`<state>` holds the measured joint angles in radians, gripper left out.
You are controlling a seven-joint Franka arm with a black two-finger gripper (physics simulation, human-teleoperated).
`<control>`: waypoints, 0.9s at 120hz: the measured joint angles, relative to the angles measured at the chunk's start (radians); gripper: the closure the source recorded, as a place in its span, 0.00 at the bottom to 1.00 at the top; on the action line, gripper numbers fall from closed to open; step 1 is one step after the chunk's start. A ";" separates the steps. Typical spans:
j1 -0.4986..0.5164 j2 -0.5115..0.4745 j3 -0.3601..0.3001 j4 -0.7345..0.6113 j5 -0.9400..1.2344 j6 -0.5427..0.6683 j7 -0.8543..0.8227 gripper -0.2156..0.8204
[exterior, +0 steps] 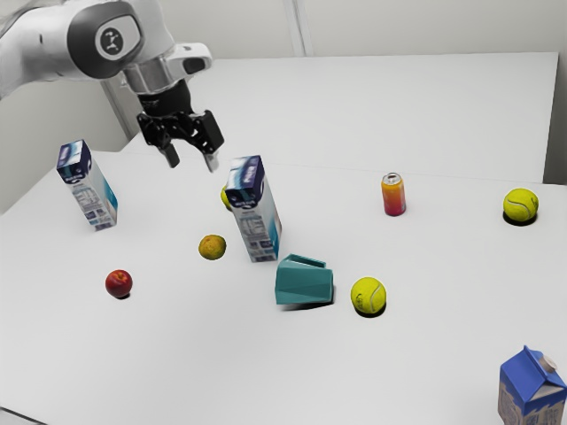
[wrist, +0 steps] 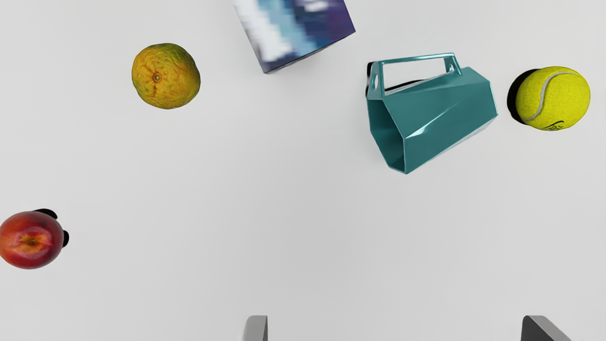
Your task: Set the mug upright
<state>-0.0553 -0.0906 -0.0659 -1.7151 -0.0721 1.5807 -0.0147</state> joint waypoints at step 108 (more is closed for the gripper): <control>-0.006 0.024 0.003 -0.525 -0.607 0.642 0.161 0.23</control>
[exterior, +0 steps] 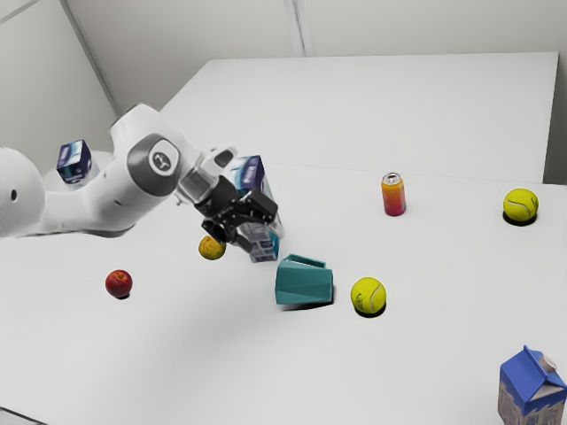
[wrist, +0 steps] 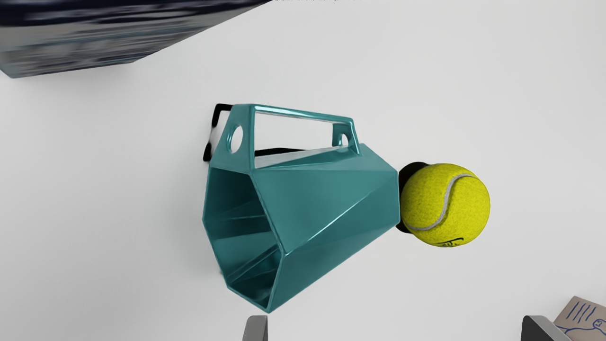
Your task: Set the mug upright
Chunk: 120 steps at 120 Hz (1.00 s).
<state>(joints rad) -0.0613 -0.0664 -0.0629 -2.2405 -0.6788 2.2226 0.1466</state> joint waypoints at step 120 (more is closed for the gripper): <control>0.000 0.178 0.000 -0.069 -0.592 0.085 0.497 0.23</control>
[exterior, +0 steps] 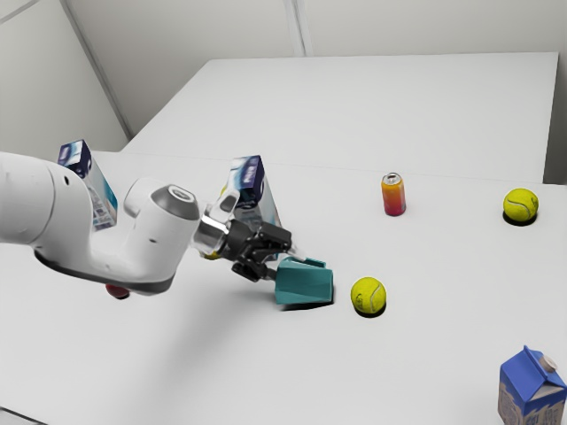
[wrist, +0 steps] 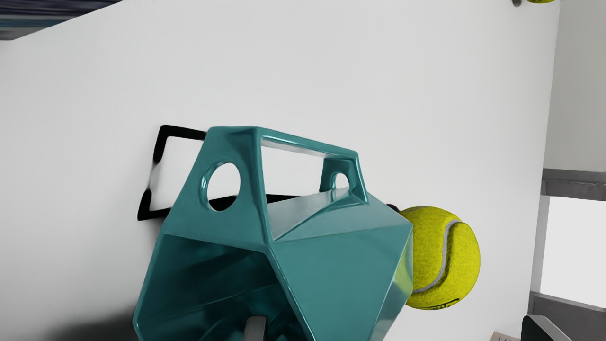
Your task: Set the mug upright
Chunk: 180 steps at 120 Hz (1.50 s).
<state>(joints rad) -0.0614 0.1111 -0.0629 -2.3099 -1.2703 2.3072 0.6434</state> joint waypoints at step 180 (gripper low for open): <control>-0.021 -0.207 0.003 -0.048 0.430 0.005 0.197 0.97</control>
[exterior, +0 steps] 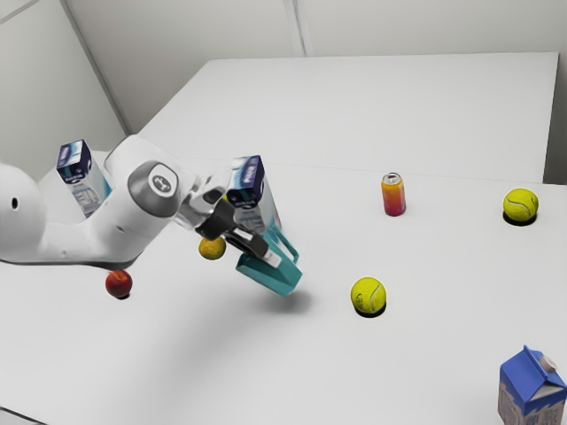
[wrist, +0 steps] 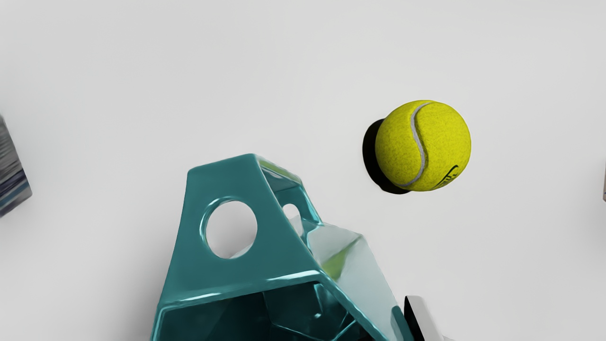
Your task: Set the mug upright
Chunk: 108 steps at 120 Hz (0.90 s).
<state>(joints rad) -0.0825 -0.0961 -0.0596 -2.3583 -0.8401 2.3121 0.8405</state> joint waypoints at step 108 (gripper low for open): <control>0.004 0.003 0.003 0.057 0.782 -0.027 -0.618 0.97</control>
<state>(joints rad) -0.0787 -0.0932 -0.0565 -2.3016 -0.0580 2.2847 0.2224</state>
